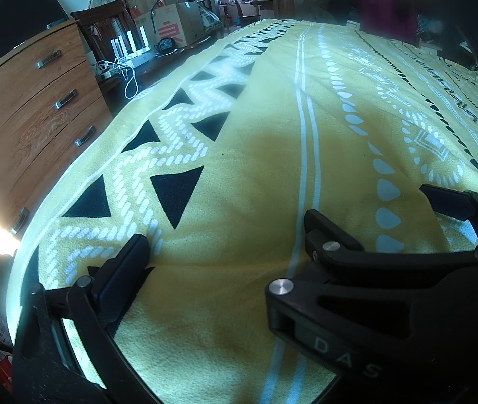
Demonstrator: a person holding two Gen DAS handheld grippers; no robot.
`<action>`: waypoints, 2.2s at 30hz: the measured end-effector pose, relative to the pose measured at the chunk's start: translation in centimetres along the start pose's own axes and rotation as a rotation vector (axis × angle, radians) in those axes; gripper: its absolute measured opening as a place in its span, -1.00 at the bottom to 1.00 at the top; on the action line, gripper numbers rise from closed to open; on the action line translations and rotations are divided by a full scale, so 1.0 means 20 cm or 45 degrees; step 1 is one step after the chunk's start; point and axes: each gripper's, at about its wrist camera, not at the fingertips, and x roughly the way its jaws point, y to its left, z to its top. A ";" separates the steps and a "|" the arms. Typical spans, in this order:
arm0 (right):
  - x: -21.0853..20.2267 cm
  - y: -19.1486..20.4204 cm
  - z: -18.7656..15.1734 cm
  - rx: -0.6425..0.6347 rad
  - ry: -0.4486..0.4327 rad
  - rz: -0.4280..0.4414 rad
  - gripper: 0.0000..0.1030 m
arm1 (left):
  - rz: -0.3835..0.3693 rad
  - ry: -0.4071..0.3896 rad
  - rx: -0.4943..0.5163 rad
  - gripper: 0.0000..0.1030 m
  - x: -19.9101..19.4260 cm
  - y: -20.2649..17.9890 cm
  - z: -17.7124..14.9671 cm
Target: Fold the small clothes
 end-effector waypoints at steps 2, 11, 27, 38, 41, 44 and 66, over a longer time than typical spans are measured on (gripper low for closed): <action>0.00 0.00 0.00 0.000 -0.001 0.000 1.00 | 0.002 -0.004 0.002 1.00 0.00 0.00 0.00; 0.00 0.00 0.00 0.000 -0.004 0.000 1.00 | 0.012 -0.021 0.010 1.00 -0.01 0.00 0.02; 0.00 -0.03 0.02 0.066 -0.005 0.019 1.00 | 0.022 0.014 0.136 1.00 0.01 -0.02 0.12; -0.09 -0.36 -0.05 0.484 -0.227 0.425 0.74 | -0.371 0.075 0.243 1.00 0.15 -0.15 0.20; -0.09 -0.34 -0.03 0.485 -0.229 0.440 0.76 | -0.335 0.087 0.225 1.00 0.15 -0.18 0.19; -0.09 -0.34 -0.03 0.480 -0.235 0.439 0.77 | -0.340 0.112 0.201 1.00 0.14 -0.19 0.13; -0.08 -0.30 -0.04 0.457 -0.244 0.380 0.85 | -0.370 0.168 0.180 1.00 0.17 -0.06 0.13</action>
